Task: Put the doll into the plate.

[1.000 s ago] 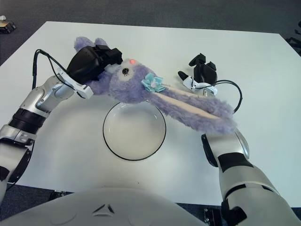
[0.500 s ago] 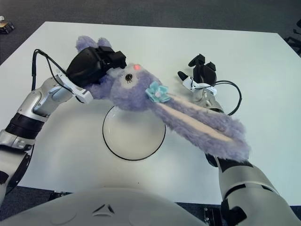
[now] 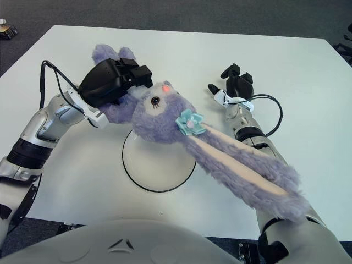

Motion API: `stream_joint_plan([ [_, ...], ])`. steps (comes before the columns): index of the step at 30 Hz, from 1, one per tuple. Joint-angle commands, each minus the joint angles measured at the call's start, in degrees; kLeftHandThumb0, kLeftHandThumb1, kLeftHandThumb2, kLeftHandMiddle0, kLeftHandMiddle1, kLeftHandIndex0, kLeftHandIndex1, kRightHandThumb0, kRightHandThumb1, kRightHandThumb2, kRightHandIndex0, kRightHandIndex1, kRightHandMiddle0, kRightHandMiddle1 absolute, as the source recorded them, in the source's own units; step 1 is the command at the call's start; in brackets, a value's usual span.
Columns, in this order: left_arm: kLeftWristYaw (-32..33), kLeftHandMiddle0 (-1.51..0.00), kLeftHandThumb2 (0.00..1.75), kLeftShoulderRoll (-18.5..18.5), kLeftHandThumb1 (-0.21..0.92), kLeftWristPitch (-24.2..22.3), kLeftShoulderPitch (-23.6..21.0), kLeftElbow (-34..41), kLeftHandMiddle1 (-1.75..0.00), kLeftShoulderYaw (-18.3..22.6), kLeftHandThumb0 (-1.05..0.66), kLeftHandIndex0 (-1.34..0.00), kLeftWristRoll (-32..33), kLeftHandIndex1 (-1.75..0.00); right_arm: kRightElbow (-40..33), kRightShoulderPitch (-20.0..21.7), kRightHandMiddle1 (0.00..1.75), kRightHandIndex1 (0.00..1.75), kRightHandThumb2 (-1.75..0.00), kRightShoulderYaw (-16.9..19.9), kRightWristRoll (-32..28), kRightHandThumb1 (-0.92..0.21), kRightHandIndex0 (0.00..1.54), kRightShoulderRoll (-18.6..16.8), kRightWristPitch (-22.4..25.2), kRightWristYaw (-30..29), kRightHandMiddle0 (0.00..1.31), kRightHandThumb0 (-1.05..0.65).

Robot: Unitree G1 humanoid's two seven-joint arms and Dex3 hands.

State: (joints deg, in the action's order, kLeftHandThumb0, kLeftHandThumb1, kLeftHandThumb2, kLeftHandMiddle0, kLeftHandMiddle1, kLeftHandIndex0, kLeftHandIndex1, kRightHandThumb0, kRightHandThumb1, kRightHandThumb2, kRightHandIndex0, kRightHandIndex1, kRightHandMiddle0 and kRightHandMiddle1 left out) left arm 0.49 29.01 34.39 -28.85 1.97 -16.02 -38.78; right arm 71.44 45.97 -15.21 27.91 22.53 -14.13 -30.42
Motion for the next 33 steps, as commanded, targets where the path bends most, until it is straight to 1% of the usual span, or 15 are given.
stream_joint_plan([
  [1, 0.68, -1.25, 1.42, -0.78, 0.23, 0.43, -1.11, 1.00, -1.75, 0.68, -0.50, -0.68, -1.15, -1.75, 2.12, -2.61, 1.63, 1.49, -0.70, -0.26, -0.18, -0.92, 0.20, -1.12, 1.79, 2.74, 0.00, -0.66],
  [9, -0.33, -1.25, 1.42, -1.13, 0.23, 0.71, -2.01, 2.96, -1.75, 0.94, -0.50, -0.67, -2.35, -1.75, 2.59, -2.56, 1.65, 1.51, -0.69, -0.51, 0.00, -0.92, 0.20, -1.24, 2.34, 3.25, 0.00, -0.66],
  [15, -3.29, -1.22, 1.41, -1.33, 0.24, 0.53, -1.57, 3.87, -1.75, 0.80, -0.49, -0.66, 0.65, -1.75, 2.73, -2.48, 1.65, 1.51, -0.70, -0.49, -0.06, -0.92, 0.21, -1.23, 2.42, 3.67, 0.00, -0.66],
  [21, -4.72, -1.20, 1.40, -1.67, 0.24, 0.79, -0.94, 4.47, -1.75, 0.89, -0.49, -0.66, 1.66, -1.75, 2.76, -2.45, 1.64, 1.50, -0.70, -0.60, 0.01, -0.92, 0.20, -1.25, 2.46, 3.97, 0.00, -0.67],
  [26, -4.71, -1.19, 1.40, -2.42, 0.25, 0.71, -0.55, 5.14, -1.75, 0.77, -0.49, -0.66, 1.02, -1.75, 2.83, -2.47, 1.60, 1.48, -0.69, -0.68, 0.05, -0.92, 0.21, -1.20, 2.39, 4.52, 0.00, -0.66],
  [33, -2.78, -1.19, 1.40, -3.24, 0.25, 1.56, -0.65, 5.39, -1.75, 0.96, -0.49, -0.66, -1.75, -1.75, 2.87, -2.33, 1.56, 1.45, -0.68, -0.78, 0.09, -0.92, 0.22, -1.23, 2.87, 5.24, 0.00, -0.65],
])
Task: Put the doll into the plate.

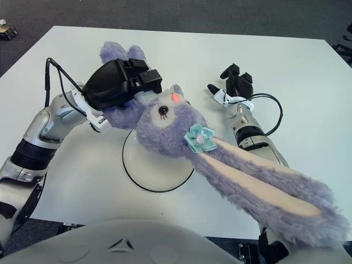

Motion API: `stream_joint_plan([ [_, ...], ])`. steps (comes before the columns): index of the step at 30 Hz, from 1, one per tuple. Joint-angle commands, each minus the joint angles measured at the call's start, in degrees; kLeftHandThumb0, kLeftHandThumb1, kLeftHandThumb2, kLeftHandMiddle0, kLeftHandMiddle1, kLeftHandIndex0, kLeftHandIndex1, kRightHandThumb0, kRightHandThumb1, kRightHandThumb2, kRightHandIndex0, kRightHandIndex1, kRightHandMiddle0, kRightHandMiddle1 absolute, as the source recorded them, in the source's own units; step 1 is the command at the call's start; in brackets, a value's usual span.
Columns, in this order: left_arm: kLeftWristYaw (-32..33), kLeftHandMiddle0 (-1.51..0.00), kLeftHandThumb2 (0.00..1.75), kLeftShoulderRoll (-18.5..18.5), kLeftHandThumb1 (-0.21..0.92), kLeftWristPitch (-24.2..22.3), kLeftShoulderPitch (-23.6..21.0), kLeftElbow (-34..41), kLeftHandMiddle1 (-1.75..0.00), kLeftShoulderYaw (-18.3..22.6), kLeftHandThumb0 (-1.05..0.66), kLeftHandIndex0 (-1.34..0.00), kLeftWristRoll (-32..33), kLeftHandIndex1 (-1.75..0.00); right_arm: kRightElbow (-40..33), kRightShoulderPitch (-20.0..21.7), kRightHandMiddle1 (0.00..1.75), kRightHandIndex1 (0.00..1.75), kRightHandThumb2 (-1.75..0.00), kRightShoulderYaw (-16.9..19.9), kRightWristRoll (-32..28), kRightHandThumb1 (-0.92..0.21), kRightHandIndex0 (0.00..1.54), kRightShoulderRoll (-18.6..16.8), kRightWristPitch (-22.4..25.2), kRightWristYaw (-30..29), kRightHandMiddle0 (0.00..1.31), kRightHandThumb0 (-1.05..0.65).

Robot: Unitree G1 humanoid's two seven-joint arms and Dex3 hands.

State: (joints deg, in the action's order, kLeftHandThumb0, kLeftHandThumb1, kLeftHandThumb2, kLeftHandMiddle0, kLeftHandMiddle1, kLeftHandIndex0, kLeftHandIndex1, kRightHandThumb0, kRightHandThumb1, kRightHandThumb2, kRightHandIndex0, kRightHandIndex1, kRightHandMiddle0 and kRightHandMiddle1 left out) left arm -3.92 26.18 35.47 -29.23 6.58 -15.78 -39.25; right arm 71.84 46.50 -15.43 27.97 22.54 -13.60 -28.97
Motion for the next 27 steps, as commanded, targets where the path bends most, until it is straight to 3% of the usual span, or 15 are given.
stream_joint_plan([
  [1, 1.83, -1.19, 1.40, -0.51, 0.25, 0.56, -0.29, 0.79, -1.75, 0.75, -0.49, -0.66, -1.58, -1.75, 2.49, -2.83, 1.56, 1.45, -0.68, -0.56, 0.02, -0.92, 0.22, -1.25, 2.41, 3.90, 0.00, -0.64],
  [11, 0.43, -1.18, 1.40, -0.99, 0.25, 1.64, -0.30, 0.94, -1.75, 0.31, -0.49, -0.66, -0.13, -1.75, 2.51, -3.01, 1.51, 1.40, -0.68, 0.27, -0.85, -0.90, 0.22, -1.33, 1.99, 5.06, 0.00, -0.63],
  [27, -3.50, -1.19, 1.36, 0.17, 0.28, 3.74, -0.01, 2.15, -1.75, -1.13, -0.48, -0.64, -0.71, -1.75, 1.62, -2.64, 1.62, 1.54, -0.71, -2.58, 1.72, -0.86, 0.20, -0.65, 2.03, 4.56, 0.00, -0.61],
])
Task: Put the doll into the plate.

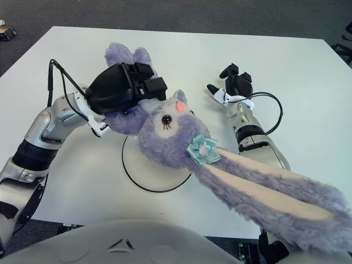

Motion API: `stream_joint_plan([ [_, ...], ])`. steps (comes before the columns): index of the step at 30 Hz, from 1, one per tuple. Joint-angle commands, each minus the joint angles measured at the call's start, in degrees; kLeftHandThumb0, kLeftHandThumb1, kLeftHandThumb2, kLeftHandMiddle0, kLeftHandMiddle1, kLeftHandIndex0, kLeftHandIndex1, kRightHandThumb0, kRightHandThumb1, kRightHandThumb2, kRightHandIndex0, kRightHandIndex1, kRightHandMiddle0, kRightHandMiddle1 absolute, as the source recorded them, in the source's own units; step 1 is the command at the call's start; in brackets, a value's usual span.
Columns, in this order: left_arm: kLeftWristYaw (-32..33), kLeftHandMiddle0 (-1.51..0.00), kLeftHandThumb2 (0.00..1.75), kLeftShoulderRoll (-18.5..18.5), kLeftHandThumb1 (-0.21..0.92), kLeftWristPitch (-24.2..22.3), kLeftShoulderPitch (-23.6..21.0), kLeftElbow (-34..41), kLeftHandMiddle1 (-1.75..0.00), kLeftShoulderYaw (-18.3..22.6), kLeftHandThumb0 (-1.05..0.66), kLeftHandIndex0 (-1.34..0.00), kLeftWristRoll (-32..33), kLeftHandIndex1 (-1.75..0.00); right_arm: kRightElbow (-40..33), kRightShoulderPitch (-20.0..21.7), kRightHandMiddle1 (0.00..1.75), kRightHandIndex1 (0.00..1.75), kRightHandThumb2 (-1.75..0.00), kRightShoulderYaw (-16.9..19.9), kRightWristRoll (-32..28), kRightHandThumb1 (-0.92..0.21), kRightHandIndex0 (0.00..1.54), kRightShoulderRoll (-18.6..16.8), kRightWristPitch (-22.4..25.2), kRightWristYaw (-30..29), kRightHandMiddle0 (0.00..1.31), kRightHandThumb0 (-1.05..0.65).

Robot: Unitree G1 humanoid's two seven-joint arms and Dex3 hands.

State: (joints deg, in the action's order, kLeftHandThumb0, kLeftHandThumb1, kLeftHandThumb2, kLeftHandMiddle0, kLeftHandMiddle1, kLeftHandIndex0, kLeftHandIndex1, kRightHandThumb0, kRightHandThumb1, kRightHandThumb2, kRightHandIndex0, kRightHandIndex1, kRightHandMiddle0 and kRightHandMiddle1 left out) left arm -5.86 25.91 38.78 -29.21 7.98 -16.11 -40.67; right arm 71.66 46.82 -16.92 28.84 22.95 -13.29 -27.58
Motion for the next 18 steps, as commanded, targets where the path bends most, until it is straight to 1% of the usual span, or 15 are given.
stream_joint_plan([
  [1, -2.03, -1.19, 1.36, 0.63, 0.28, 0.54, -0.06, 0.75, -1.75, -0.96, -0.48, -0.63, 0.88, -1.75, 1.76, -2.94, 1.62, 1.54, -0.71, -1.22, 0.86, -0.86, 0.20, -1.04, 1.81, 3.23, 0.00, -0.61],
  [8, -3.77, -1.20, 1.35, 1.90, 0.29, 2.46, -0.58, 0.51, -1.75, -1.42, -0.48, -0.63, 0.61, -1.75, 1.55, -2.90, 1.63, 1.54, -0.72, -1.56, 0.46, -0.86, 0.19, -0.90, 1.92, 3.78, 0.00, -0.62],
  [14, -4.54, -1.19, 1.34, 2.74, 0.29, 3.04, -0.78, 1.06, -1.75, -1.56, -0.48, -0.63, -1.32, -1.75, 1.36, -2.94, 1.62, 1.53, -0.72, -1.85, 0.63, -0.86, 0.19, -0.72, 1.74, 3.47, 0.00, -0.63],
  [16, -4.78, -1.18, 1.27, 2.81, 0.35, 2.98, -0.82, 1.25, -1.75, -1.55, -0.46, -0.58, -1.49, -1.75, 1.26, -2.92, 1.62, 1.53, -0.72, -1.89, 0.62, -0.86, 0.19, -0.72, 1.79, 3.41, 0.00, -0.63],
  [18, -4.94, -1.18, 1.23, 2.84, 0.38, 2.80, -0.84, 1.54, -1.75, -1.49, -0.45, -0.56, -1.80, -1.75, 1.16, -2.89, 1.62, 1.53, -0.72, -1.91, 0.59, -0.86, 0.19, -0.73, 1.89, 3.39, 0.00, -0.63],
])
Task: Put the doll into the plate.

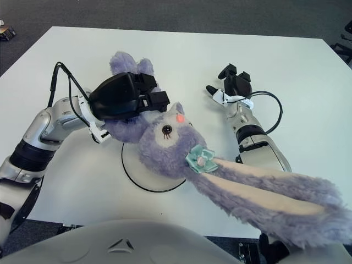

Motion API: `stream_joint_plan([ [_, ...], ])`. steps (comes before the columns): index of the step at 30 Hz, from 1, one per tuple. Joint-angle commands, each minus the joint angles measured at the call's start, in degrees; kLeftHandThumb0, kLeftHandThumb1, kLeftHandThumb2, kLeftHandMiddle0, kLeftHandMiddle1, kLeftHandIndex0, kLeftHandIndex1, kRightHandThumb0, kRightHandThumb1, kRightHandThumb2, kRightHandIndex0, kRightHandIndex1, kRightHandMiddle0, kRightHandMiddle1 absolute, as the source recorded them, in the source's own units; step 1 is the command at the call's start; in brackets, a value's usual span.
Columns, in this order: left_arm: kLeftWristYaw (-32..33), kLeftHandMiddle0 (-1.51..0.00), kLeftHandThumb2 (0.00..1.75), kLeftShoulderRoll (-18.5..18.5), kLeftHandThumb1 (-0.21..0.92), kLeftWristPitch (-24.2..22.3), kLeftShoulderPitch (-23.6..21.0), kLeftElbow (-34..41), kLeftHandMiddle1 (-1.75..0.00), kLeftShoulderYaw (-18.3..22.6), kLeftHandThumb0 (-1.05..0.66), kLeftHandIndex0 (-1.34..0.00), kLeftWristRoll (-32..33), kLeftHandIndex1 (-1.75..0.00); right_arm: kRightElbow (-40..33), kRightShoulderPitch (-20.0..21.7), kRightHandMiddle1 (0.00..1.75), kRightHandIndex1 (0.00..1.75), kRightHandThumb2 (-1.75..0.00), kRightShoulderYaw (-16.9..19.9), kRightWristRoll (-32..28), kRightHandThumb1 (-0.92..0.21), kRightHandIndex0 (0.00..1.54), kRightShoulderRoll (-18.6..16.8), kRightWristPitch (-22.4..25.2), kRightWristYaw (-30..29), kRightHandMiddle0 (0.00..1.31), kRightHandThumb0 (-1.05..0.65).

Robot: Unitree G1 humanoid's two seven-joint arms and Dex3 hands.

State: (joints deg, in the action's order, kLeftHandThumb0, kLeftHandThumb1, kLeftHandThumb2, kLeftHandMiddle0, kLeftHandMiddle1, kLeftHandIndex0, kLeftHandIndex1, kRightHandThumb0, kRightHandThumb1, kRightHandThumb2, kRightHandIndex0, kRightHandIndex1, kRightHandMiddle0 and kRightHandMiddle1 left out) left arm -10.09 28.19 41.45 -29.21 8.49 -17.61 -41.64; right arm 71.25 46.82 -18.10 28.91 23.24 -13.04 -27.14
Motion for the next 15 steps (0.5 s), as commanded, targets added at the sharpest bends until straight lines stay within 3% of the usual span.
stream_joint_plan([
  [1, -0.78, -1.17, 1.22, 0.54, 0.39, 0.02, -0.83, 1.18, -1.75, 0.05, -0.45, -0.55, -1.01, -1.75, 1.55, -2.88, 1.62, 1.53, -0.72, -0.74, 0.50, -0.86, 0.20, -1.02, 1.68, 2.95, 0.00, -0.63],
  [8, -3.67, -1.12, 1.21, 0.65, 0.39, -2.32, -0.43, 2.88, -1.75, 0.01, -0.46, -0.55, -1.73, -1.75, 1.41, -2.86, 1.60, 1.54, -0.71, -0.67, 0.30, -0.87, 0.21, -1.05, 1.95, 3.08, 0.00, -0.63],
  [15, -6.59, -1.09, 1.30, 0.86, 0.32, -4.24, 0.16, 4.74, -1.75, -0.13, -0.49, -0.61, -2.47, -1.75, 1.33, -2.84, 1.60, 1.54, -0.71, -0.74, 0.35, -0.86, 0.22, -1.04, 2.33, 2.95, 0.00, -0.62],
])
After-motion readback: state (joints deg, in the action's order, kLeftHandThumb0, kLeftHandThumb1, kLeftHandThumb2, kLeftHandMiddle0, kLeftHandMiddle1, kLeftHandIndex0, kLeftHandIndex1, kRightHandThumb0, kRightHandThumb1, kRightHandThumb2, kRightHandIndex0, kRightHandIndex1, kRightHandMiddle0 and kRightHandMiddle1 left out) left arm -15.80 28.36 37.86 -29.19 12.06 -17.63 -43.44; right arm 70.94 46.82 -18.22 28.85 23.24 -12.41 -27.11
